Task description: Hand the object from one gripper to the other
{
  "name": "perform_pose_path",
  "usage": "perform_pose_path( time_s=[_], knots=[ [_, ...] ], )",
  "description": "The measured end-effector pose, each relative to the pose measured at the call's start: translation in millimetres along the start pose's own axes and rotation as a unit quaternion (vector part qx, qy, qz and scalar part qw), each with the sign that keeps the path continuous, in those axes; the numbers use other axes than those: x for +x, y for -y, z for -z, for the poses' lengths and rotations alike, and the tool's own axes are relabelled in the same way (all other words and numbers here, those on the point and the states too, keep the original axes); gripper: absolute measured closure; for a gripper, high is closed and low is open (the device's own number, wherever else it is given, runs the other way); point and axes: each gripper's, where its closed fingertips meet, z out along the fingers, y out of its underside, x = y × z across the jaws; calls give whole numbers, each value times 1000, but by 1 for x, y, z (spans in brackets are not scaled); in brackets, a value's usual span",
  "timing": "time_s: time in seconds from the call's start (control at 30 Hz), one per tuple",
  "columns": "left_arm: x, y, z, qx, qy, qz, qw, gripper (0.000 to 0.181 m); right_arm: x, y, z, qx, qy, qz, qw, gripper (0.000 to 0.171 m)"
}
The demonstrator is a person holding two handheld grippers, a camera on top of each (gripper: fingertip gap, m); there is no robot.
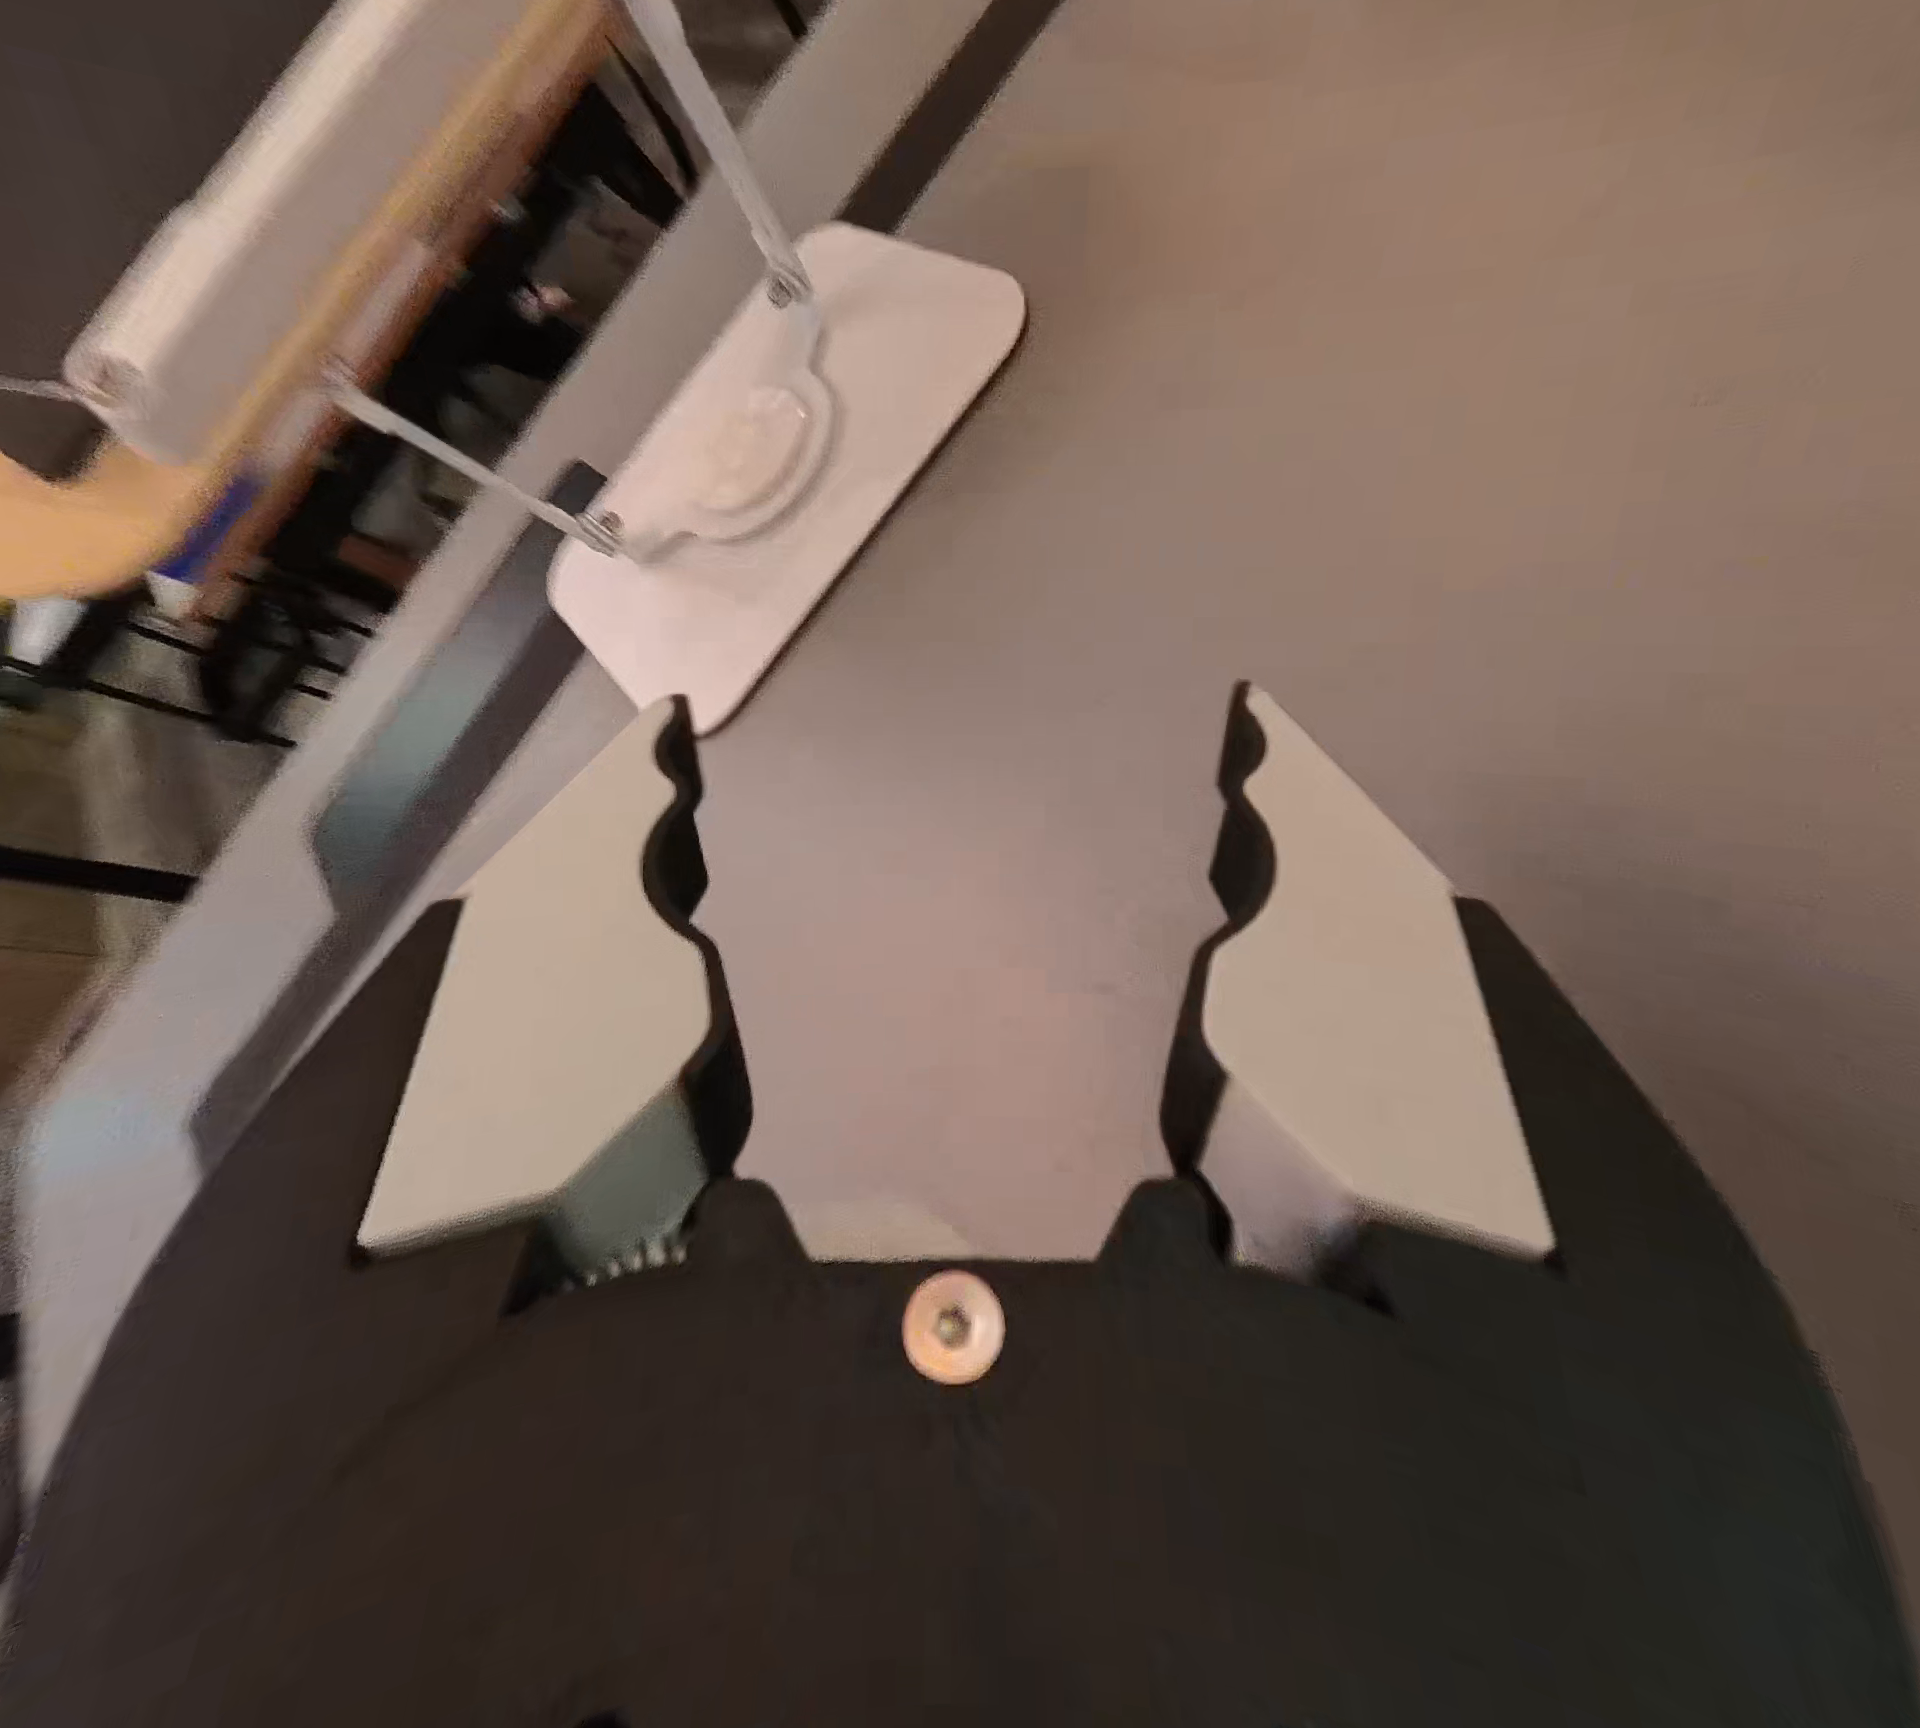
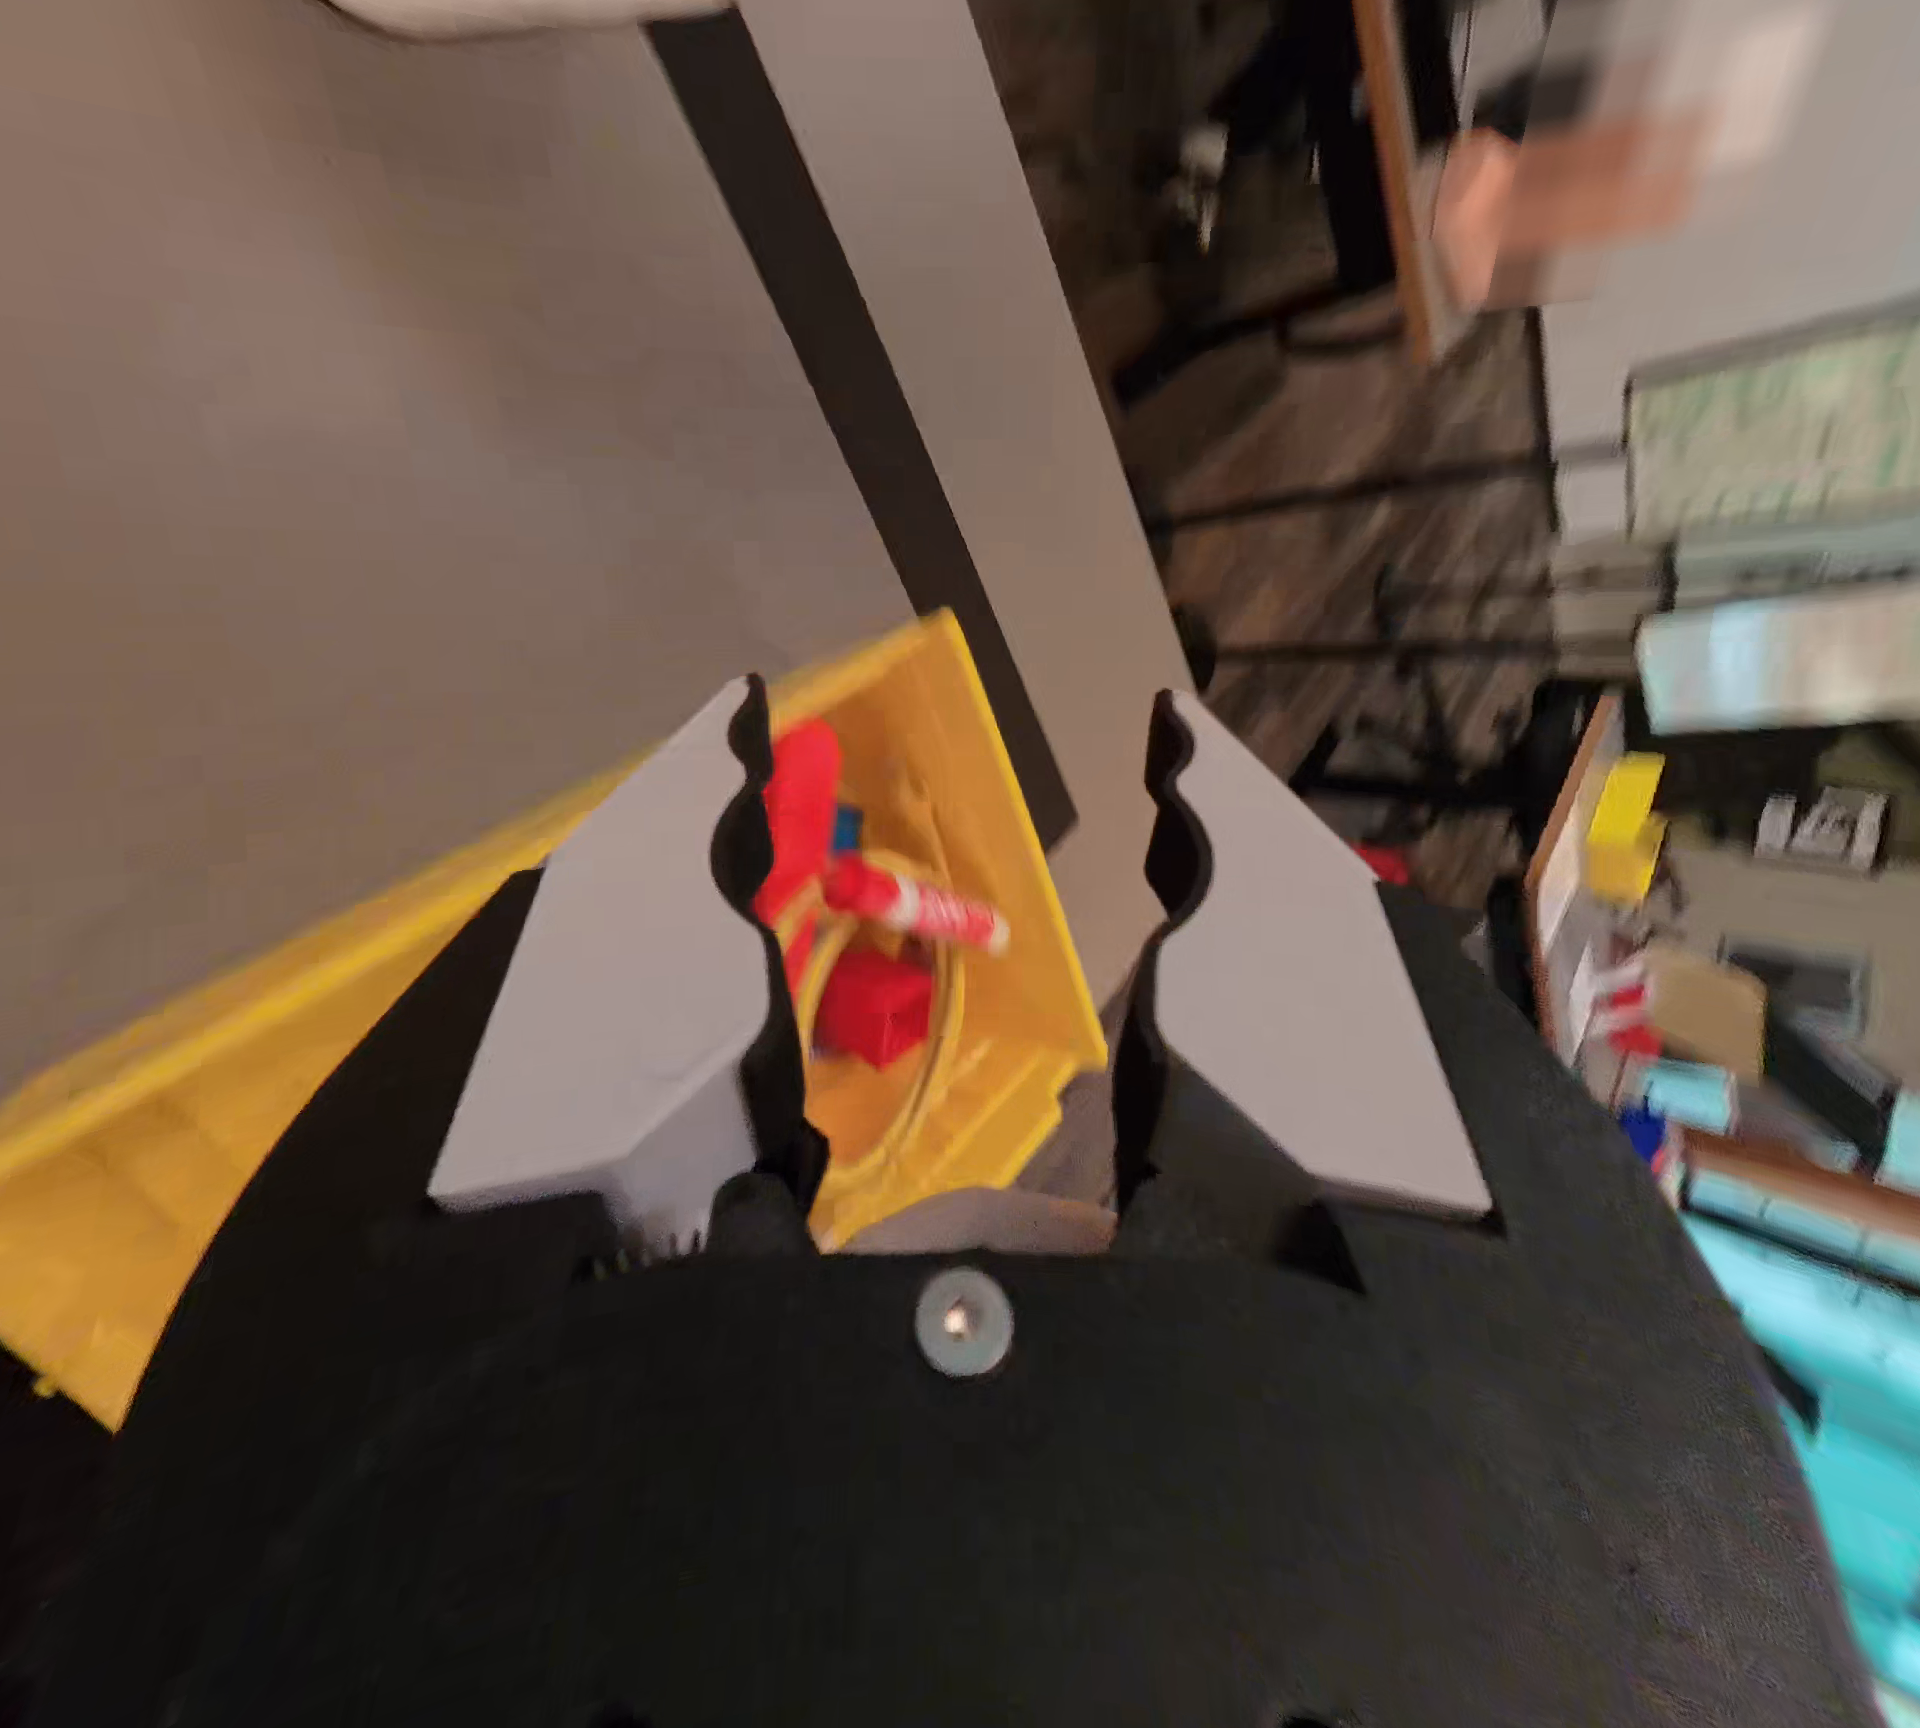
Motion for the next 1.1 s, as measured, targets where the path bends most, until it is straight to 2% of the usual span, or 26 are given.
perform_pose_path(
  time_s=[0.03, 0.1, 0.2, 0.23, 0.27, 0.37, 0.5, 0.6, 0.63, 0.77, 0.83, 0.87, 0.93, 0.97, 1.1],
  knots=[
    [-2, -4, -6, -4, -12, 17, 1000, 77, -15, 25, 7, 28, 6, 29, 999, 95],
    [0, -10, -15, 2, -53, 62, 997, 73, -55, 74, 20, 87, 28, 84, 992, 92],
    [3, -22, -27, 0, -99, 110, 989, 68, -134, 133, 36, 165, 99, 160, 968, 71],
    [6, -25, -30, -4, -111, 118, 987, 65, -160, 147, 38, 182, 126, 181, 958, 59],
    [10, -28, -32, -9, -126, 126, 984, 63, -185, 157, 39, 194, 153, 200, 948, 47],
    [26, -46, -41, -50, -153, 115, 980, 48, -248, 173, 33, 200, 236, 229, 923, 34],
    [48, -66, -49, -96, -179, 106, 973, 38, -303, 181, 21, 187, 331, 199, 903, 33],
    [55, -69, -49, -110, -199, 131, 965, 36, -330, 187, 14, 199, 390, 140, 888, 20],
    [56, -69, -49, -112, -199, 132, 965, 35, -337, 187, 10, 201, 403, 123, 884, 21],
    [56, -68, -49, -116, -190, 141, 965, 35, -349, 178, -30, 167, 387, 60, 905, 30],
    [55, -68, -49, -115, -182, 144, 966, 34, -361, 172, -44, 149, 403, 19, 903, 31],
    [55, -69, -49, -117, -177, 147, 966, 32, -365, 173, -50, 151, 405, -1, 902, 21],
    [53, -71, -49, -122, -164, 152, 967, 26, -363, 173, -51, 150, 397, -17, 905, 23],
    [51, -73, -50, -129, -158, 158, 966, 23, -364, 171, -51, 144, 395, -14, 907, 18],
    [51, -74, -50, -140, -152, 173, 963, 23, -363, 171, -53, 152, 377, -52, 912, 11]
  ],
)
